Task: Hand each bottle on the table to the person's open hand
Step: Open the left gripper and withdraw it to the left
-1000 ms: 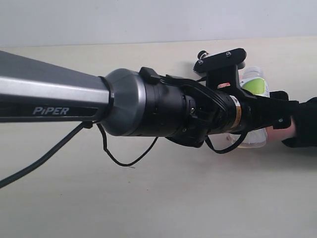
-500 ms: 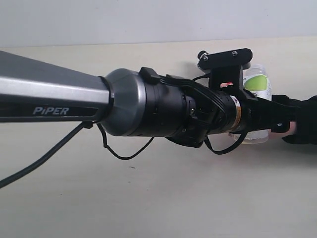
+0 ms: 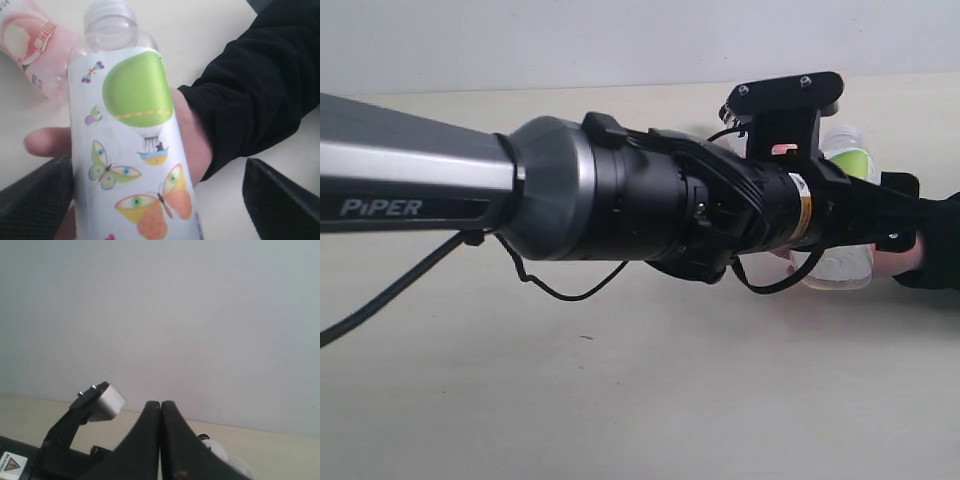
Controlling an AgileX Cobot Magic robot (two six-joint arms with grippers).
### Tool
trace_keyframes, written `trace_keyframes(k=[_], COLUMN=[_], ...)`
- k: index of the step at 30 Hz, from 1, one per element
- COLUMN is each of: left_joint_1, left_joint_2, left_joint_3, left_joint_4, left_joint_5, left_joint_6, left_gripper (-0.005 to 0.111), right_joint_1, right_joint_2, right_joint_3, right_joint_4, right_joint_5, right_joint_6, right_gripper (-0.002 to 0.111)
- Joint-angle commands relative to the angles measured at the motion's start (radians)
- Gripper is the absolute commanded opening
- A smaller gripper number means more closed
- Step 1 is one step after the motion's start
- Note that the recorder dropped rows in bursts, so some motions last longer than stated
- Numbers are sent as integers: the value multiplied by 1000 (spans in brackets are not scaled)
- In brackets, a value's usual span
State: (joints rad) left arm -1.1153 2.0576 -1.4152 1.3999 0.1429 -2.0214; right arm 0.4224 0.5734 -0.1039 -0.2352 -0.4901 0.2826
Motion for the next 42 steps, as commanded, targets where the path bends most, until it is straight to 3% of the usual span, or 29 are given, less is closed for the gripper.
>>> trace_keyframes(k=[1,24,26,28,33,37,42], left_joint_1=[0,0,0,0,0,0,0], left_joint_2=[-40,-85,-113,-163,-300,-431,-640], left_joint_3=[-6,58,80,127,316,500,695], left_joint_4=[14,29,29,29,29,33,152], left_joint_5=[-7,46,51,74,303,483,499], left_joint_6=[14,137,161,195,211,174,137], left_gripper=[87,86,78,61,3,0,0], right_joint_1=[-3,-3,-3,-3,-3,-3,-3], right_joint_2=[-3,-3,-3,-3,-3,-3,-3], right_joint_3=[2,2,2,2,2,2,2], right_joint_4=[-2,-2,-2,-2,-2,-2,-2], right_joint_5=[-4,-4,-4,-4,-4,-4,-4], right_joint_6=[0,0,0,0,0,0,0], right_gripper=[0,0,0,0,0,0,0])
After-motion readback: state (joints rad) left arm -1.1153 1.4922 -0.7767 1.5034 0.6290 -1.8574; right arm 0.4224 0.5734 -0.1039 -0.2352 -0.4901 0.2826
